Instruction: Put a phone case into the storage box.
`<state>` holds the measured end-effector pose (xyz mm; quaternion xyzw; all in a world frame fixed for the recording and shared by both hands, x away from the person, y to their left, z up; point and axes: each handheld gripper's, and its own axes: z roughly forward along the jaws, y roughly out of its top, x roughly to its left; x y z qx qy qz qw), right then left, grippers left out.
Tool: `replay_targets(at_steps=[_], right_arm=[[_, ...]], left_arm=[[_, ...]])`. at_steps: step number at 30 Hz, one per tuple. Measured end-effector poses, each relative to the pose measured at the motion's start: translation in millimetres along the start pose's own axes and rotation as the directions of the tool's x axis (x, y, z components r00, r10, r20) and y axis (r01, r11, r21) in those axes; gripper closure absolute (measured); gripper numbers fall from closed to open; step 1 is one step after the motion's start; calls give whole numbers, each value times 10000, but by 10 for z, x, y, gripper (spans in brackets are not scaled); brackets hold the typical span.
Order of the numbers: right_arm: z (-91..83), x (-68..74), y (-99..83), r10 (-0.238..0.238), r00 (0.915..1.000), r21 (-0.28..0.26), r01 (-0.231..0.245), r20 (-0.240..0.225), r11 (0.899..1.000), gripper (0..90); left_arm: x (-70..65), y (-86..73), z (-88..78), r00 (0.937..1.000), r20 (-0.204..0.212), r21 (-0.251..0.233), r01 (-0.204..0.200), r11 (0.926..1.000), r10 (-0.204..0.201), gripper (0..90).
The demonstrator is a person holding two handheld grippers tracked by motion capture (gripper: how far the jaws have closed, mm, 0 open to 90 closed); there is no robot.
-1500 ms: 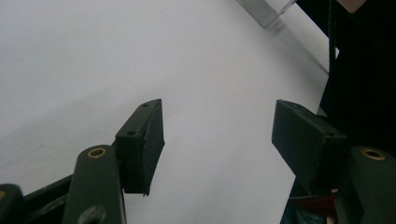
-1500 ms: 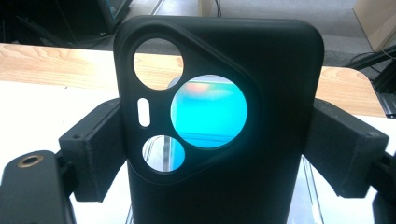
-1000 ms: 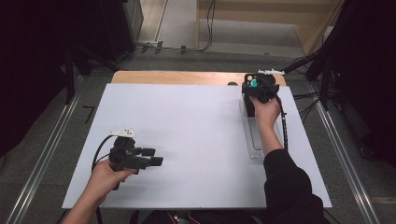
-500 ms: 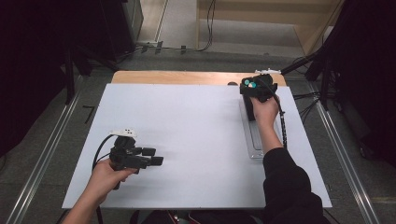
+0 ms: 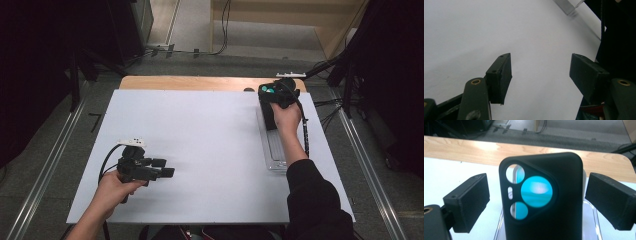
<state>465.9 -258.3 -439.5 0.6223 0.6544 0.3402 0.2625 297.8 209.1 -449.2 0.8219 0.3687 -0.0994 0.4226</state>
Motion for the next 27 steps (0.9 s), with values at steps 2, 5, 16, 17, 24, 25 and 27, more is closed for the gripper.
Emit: replay_targets(at_steps=[2, 5, 16, 17, 24, 25, 27], right_arm=[[-51, 7, 6, 38, 10000, 125, -38, 16, 9999, 40], [-141, 5, 13, 131, 9999, 184, -129, -111, 9997, 41], [-475, 60, -27, 89, 9926, 628, -13, -1209, 9980, 54], [-496, 72, -36, 39, 9918, 642, 44, -1275, 9979, 54], [-678, 140, -96, 121, 9727, 811, 70, -2318, 9967, 54], [-705, 162, -110, 35, 9697, 840, 176, -2442, 9963, 54], [-749, 205, -135, -55, 9657, 932, 308, -2596, 9952, 54]], left_arm=[[-3, 1, 0, 10000, 4, -6, 3, 10000, -3, 347], [-8, 3, 2, 10000, 9, -9, -19, 10000, 19, 347], [-6, 6, 1, 10000, -9, 12, 26, 10000, -26, 347], [-6, 7, 1, 10000, -16, 12, 30, 10000, -30, 347], [-3, 10, 7, 10000, -48, 35, 30, 10000, -30, 347], [-3, 11, 5, 10000, -48, 45, 29, 10000, -29, 347], [-3, 11, 3, 10000, -47, 23, 51, 10000, -51, 347]])
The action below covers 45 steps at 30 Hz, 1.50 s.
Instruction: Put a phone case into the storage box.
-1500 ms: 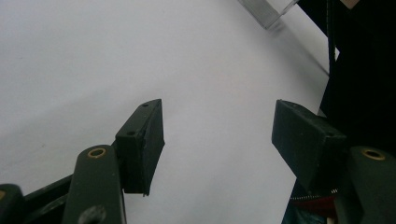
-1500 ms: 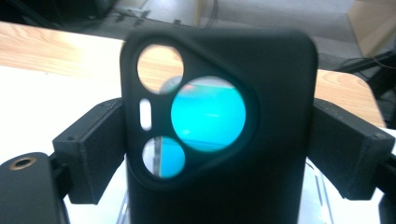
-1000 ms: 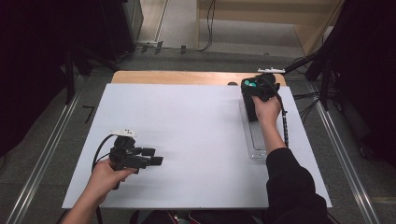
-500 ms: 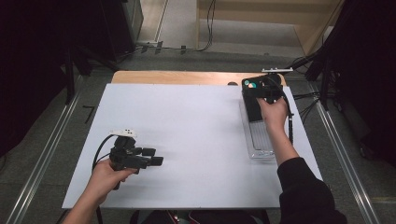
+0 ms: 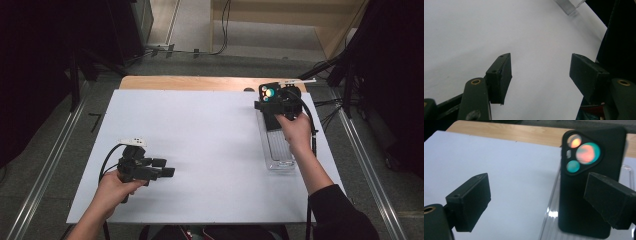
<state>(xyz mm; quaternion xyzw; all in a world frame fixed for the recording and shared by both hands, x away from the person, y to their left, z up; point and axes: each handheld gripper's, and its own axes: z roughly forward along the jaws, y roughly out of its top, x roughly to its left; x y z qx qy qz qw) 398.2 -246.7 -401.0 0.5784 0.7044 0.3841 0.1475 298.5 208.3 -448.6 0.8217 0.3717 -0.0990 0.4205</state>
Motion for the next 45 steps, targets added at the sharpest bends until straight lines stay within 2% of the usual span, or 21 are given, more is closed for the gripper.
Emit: replay_targets(at_steps=[6, 13, 15, 17, 24, 31, 40, 45], right_arm=[[-67, 145, -79, -339, 9971, 275, 358, -680, 9990, 54], [-147, 268, -191, -655, 9883, 405, 718, -1380, 9966, 56], [-174, 300, -228, -709, 9859, 419, 781, -1518, 9961, 59], [-196, 325, -263, -735, 9837, 410, 812, -1641, 9959, 130], [-255, 411, -368, -1042, 9727, 445, 1158, -2073, 9923, 136], [-268, 501, -503, -1492, 9582, 645, 1696, -2442, 9834, 177], [-309, 547, -677, -1721, 9390, 707, 2015, -2979, 9769, 183], [-332, 556, -782, -2008, 9195, 665, 2361, -3379, 9694, 193]], left_arm=[[4, -2, -5, 10000, 29, -25, 39, 10000, -39, 347], [7, -12, -20, 10000, 4, -23, -49, 10000, 49, 346], [3, -17, -17, 10000, 34, 30, -37, 10000, 37, 346], [-9, -26, -20, 10000, 52, 32, -70, 10000, 70, 345], [-16, -66, -62, 10000, 24, 20, -92, 10000, 92, 345], [-8, -79, -84, 10000, 31, -43, -88, 10000, 88, 345], [-7, -81, -92, 10000, 5, -67, -72, 10000, 72, 345], [-13, -83, -100, 9999, 7, -116, -124, 9999, 124, 345]])
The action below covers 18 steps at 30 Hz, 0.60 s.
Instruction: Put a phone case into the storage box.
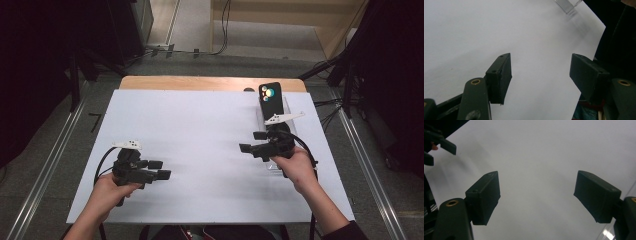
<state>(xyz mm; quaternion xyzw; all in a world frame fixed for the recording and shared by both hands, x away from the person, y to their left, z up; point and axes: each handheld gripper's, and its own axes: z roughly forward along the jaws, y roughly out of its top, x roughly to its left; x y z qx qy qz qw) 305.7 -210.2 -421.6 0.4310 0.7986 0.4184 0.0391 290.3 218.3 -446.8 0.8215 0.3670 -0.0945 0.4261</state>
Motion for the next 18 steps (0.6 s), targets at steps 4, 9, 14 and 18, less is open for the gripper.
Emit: replay_targets(at_steps=[4, 9, 14, 18], right_arm=[[-5, 17, -75, -11, 9998, 67, 12, -178, 10000, 199], [-19, 42, -181, -179, 9996, 251, 184, -219, 9995, 199], [-24, 54, -278, -345, 9988, 610, 366, -352, 9975, 200], [-24, 72, -371, -431, 9976, 703, 469, -538, 9964, 200]], left_arm=[[-8, -10, -9, 10000, -16, 23, -25, 10000, 25, 345], [-12, -35, -28, 10000, -44, -4, -1, 10000, 1, 345], [-18, -56, -34, 10000, -48, 13, -35, 10000, 35, 345], [-31, -74, -33, 9999, -44, 3, -108, 9999, 108, 345]])
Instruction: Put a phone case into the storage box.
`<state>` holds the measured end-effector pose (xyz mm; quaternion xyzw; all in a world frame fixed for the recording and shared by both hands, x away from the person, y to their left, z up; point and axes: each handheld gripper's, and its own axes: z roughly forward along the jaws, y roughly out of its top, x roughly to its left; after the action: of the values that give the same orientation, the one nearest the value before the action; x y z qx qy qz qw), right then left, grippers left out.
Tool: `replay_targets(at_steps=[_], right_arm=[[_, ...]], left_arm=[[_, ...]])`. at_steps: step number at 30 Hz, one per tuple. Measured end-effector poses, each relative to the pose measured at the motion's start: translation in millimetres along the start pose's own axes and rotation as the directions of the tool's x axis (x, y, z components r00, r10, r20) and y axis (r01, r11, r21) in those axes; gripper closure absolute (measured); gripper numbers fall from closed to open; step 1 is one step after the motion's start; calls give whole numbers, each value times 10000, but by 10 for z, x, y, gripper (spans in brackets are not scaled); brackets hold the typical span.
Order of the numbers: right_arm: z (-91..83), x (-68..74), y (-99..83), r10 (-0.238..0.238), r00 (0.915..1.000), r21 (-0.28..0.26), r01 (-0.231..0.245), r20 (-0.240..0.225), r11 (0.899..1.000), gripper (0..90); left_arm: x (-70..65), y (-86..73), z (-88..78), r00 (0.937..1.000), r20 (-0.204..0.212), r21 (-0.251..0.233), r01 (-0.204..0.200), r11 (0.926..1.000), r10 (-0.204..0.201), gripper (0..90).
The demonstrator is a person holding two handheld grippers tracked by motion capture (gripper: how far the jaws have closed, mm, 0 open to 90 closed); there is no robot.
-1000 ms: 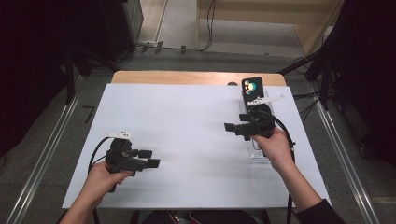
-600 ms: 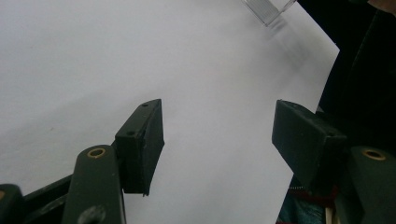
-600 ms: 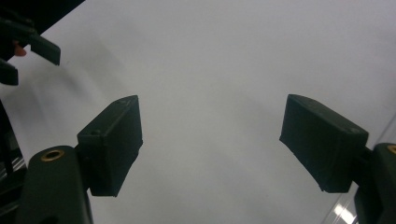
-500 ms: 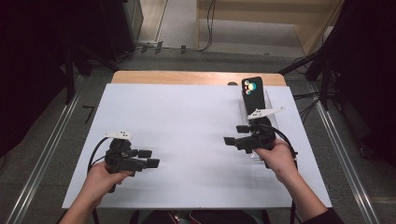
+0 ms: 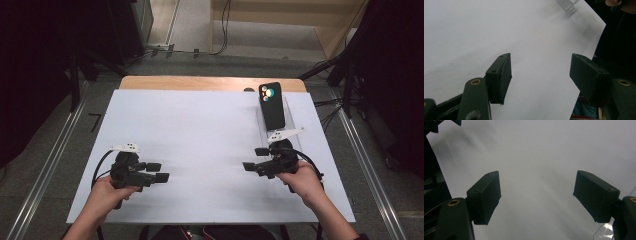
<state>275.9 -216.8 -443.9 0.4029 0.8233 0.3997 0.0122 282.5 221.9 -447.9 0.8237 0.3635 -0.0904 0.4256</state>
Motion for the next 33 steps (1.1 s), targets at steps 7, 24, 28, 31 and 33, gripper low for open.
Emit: replay_targets(at_steps=[7, 24, 28, 31, 33], right_arm=[[-34, 49, -126, -197, 9998, 3, 197, 4, 9998, 200], [-105, 88, -411, -345, 9994, 294, 345, -20, 9990, 200], [-106, 76, -468, -370, 9993, 373, 369, 19, 9986, 200], [-102, 48, -511, -419, 9991, 483, 414, 92, 9980, 200], [-109, 28, -536, -344, 9993, 539, 337, 123, 9980, 200]], left_arm=[[-26, -25, 7, 9999, -15, 38, -103, 9999, 103, 344], [-77, -93, 22, 9996, 35, 180, -265, 9995, 264, 335], [-84, -102, 22, 9997, 27, 181, -263, 9995, 263, 335], [-83, -107, 22, 9996, 27, 213, -286, 9994, 286, 335], [-83, -112, 25, 9996, 44, 214, -287, 9994, 286, 335]])
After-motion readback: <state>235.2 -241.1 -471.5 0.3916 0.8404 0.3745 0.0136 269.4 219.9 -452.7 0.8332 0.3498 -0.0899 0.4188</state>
